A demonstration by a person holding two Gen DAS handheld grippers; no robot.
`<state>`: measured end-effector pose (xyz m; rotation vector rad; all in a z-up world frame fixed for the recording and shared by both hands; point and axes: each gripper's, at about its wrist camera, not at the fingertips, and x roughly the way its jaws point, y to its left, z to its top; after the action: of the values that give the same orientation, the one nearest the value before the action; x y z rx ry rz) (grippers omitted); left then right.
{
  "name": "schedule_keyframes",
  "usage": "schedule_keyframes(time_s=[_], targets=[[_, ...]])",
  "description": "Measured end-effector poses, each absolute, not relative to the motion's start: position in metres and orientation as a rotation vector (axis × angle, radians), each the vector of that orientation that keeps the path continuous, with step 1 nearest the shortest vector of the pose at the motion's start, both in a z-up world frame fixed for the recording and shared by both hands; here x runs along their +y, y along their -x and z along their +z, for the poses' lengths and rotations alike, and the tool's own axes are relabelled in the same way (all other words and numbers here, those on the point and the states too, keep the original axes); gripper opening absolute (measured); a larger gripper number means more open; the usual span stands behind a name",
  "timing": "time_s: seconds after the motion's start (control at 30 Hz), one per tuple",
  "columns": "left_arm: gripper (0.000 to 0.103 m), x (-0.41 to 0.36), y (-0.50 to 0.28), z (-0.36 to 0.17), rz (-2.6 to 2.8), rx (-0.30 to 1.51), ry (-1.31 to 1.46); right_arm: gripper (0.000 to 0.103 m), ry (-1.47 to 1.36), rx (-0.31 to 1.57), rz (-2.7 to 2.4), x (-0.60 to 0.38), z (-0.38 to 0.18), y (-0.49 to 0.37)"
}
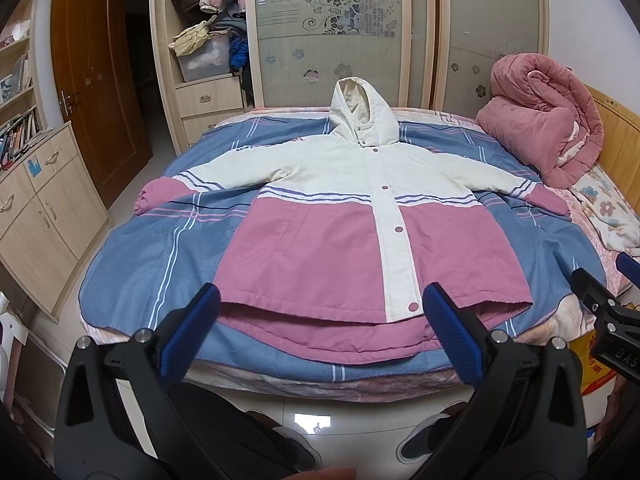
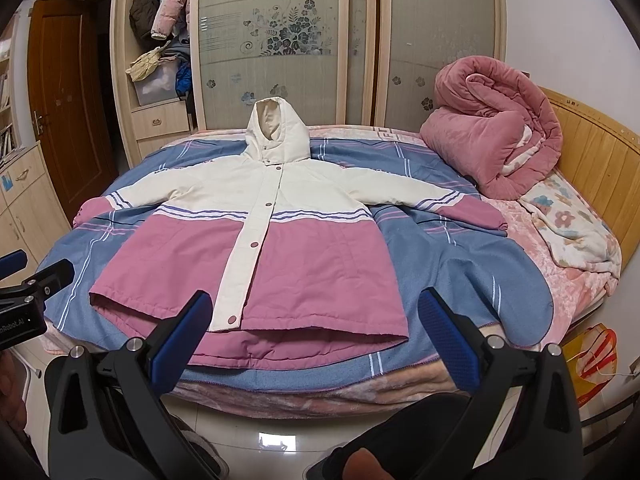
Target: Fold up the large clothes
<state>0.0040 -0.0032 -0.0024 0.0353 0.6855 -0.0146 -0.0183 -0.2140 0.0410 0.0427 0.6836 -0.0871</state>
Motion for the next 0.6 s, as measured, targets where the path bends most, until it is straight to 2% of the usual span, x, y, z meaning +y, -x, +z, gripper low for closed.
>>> schedule_keyframes(time_s=[0.6], targets=[[0.101,-0.0053,-0.0042,-0.0037,-0.017,0.687,-0.039,0.102,-0.044,0.683,-0.091,-0.2114,0.0370,0.0193]])
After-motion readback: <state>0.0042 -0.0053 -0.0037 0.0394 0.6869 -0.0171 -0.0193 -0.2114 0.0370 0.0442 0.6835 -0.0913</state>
